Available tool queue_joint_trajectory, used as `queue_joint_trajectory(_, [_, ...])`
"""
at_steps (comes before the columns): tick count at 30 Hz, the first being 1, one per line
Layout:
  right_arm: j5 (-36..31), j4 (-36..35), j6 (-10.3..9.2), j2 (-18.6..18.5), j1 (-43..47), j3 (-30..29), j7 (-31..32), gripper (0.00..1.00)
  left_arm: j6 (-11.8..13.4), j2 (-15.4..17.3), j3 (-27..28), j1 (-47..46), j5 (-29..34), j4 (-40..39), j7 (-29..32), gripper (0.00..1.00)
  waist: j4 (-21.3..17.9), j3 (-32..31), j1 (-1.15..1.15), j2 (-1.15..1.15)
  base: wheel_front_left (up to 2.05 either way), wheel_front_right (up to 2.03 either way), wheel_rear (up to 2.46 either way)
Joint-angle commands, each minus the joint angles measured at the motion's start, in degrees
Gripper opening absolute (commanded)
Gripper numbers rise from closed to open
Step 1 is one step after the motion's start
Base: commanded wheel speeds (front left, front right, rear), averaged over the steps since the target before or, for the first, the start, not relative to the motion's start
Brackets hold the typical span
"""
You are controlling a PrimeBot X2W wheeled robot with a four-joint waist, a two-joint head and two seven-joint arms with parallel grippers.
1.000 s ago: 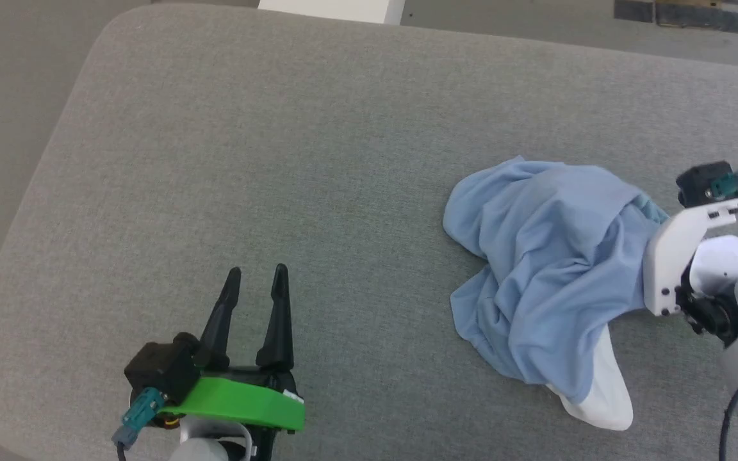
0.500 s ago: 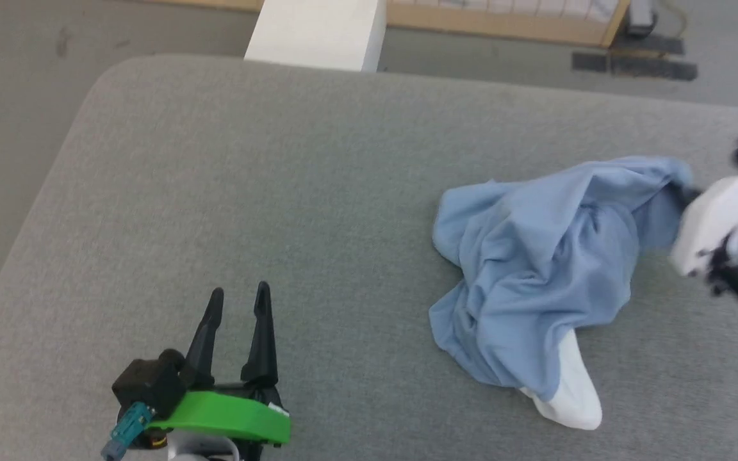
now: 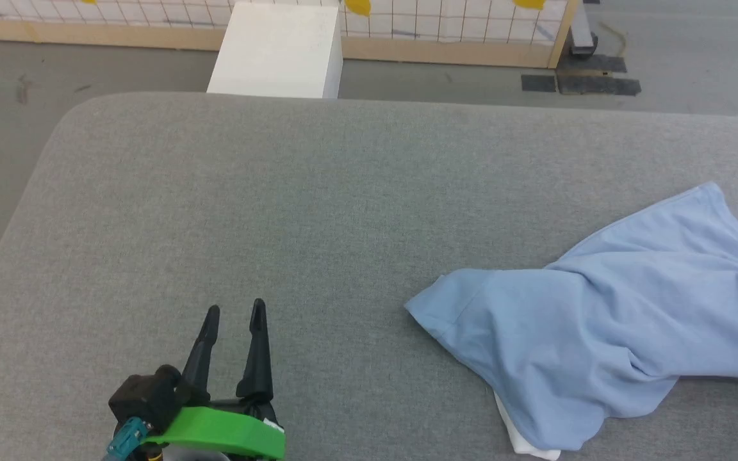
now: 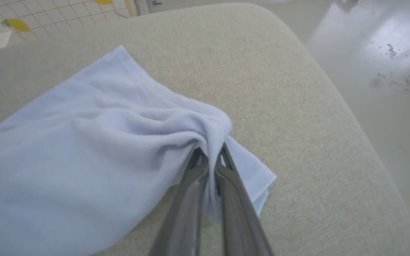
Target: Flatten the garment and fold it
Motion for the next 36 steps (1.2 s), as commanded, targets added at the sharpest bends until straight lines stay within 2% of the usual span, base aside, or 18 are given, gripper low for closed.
queue_joint_trajectory(1, [-0.43,-0.34,-0.08,2.81,2.64,-0.46,0.52,0.0,-0.44,-0.13,-0.04,0.02,0.16,0.38,-0.22,1.0,0.28,0.58,0.0,0.0,0.0,0.0,0.0])
queue_joint_trajectory(4, [-1.21,0.0,-0.08,6.86,6.93,-1.27,0.3,0.0,-0.78,-0.13,0.14,-0.32,0.41,0.71,-0.22,1.0,0.28,0.99,0.0,0.0,0.0,0.0,0.0])
queue_joint_trajectory(6, [-1.75,0.64,-0.08,8.16,7.84,-0.98,-0.61,0.0,-0.86,-0.13,0.2,-0.46,0.55,0.88,-0.22,1.0,0.14,1.07,0.0,0.0,0.0,0.0,0.0])
queue_joint_trajectory(7, [-2.08,0.72,-0.08,8.64,8.05,-0.8,-1.22,0.05,-0.9,-0.13,0.25,-0.51,0.62,1.0,-0.22,1.0,0.0,1.04,0.0,0.0,0.0,0.0,0.0])
queue_joint_trajectory(8, [-2.36,0.6,-0.08,8.86,8.05,-0.47,-1.86,0.38,-0.94,-0.13,0.26,-0.53,0.66,1.11,-0.22,1.0,-0.12,1.0,0.0,0.0,0.0,0.0,0.0])
queue_joint_trajectory(9, [-2.55,0.34,-0.08,9.05,7.79,-0.08,-2.52,0.84,-0.93,-0.13,0.25,-0.53,0.69,1.23,-0.22,1.0,-0.3,0.89,0.0,0.0,0.0,0.0,0.0])
queue_joint_trajectory(10, [-2.46,-0.06,-0.08,9.19,7.33,0.25,-2.82,1.0,-0.93,-0.13,0.18,-0.49,0.65,1.34,-0.22,1.0,-0.46,0.73,0.0,0.0,0.0,0.0,0.0])
queue_joint_trajectory(13, [-1.36,-3.06,-0.08,8.53,5.89,1.99,-2.49,1.0,-0.97,-0.13,-0.21,-0.37,0.33,1.63,-0.22,1.0,-0.65,0.26,0.0,0.0,0.0,0.0,0.0])
queue_joint_trajectory(17, [1.76,-11.29,-0.08,6.8,2.79,4.3,-0.58,1.0,-0.93,-0.13,-0.61,-0.18,-0.11,1.74,-0.22,1.0,-0.63,-0.27,0.0,0.0,0.0,0.0,0.0])
queue_joint_trajectory(21, [4.3,-18.37,-0.08,4.55,-1.99,6.6,4.02,1.0,-0.82,-0.13,-1.1,-0.17,-0.35,1.66,-0.22,1.0,-0.2,-0.22,0.0,0.0,0.0,0.0,0.0])
queue_joint_trajectory(24, [3.34,-20.36,-0.08,2.94,-5.62,8.67,7.54,1.0,-0.85,-0.13,-1.21,-0.47,-0.3,1.29,-0.22,1.0,0.37,0.64,0.0,0.0,0.0,0.0,0.0])
queue_joint_trajectory(27, [1.87,-18.23,-0.08,2.46,-9.54,10.64,11.46,1.0,-0.79,-0.13,-1.3,-1.06,0.64,0.69,-0.22,1.0,1.1,2.25,0.0,0.0,0.0,0.0,0.0])
queue_joint_trajectory(32, [-0.83,-9.27,-0.08,3.02,-14.67,12.29,17.85,1.0,-0.84,-0.13,-2.35,-2.61,2.64,-0.49,-0.22,1.0,3.17,5.56,0.0,0.0,0.0,0.0,0.0])
queue_joint_trajectory(36, [-4.23,-3.65,-0.08,3.2,-17.05,12.66,18.6,1.0,-0.9,-0.13,-3.38,-4.05,3.09,-1.4,-0.22,1.0,4.94,8.12,0.0,0.0,0.0,0.0,0.0])
